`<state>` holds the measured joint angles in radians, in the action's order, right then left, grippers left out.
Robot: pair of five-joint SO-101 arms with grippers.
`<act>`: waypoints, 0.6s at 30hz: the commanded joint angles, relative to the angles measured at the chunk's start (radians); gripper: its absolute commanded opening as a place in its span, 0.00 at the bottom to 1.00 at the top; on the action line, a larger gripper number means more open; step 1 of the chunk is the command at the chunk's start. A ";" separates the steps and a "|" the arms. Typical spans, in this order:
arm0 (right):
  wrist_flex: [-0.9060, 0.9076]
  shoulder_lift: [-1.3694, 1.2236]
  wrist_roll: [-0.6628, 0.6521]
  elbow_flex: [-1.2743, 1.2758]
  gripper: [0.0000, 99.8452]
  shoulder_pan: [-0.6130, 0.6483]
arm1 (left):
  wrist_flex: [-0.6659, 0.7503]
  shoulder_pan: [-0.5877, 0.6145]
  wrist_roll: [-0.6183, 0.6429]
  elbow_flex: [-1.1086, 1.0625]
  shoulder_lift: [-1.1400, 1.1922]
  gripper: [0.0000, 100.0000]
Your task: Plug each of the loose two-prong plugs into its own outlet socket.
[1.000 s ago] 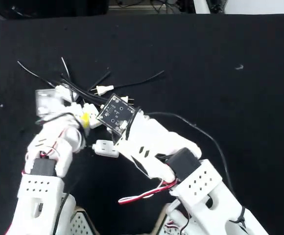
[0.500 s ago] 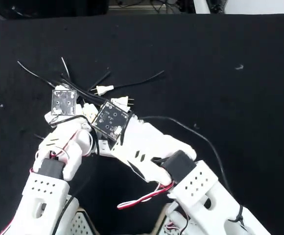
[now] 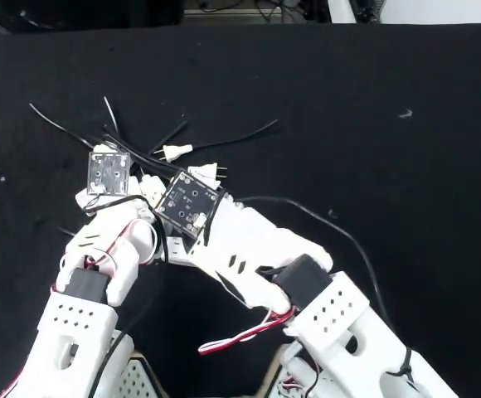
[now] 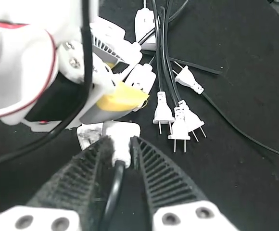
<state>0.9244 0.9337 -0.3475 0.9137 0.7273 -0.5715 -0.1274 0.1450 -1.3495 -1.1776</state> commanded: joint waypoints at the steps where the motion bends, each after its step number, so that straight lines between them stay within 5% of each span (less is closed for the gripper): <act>1: -0.032 0.030 0.008 -0.041 0.01 0.014 | 0.008 -0.012 -0.005 0.016 -0.009 0.18; 18: -0.025 0.030 0.008 -0.039 0.01 0.014 | 0.008 -0.087 -0.054 -0.004 -0.009 0.18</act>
<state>0.9229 0.9337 -0.3475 0.9137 0.7273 -0.5715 -0.1903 0.1005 -1.3694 -1.1776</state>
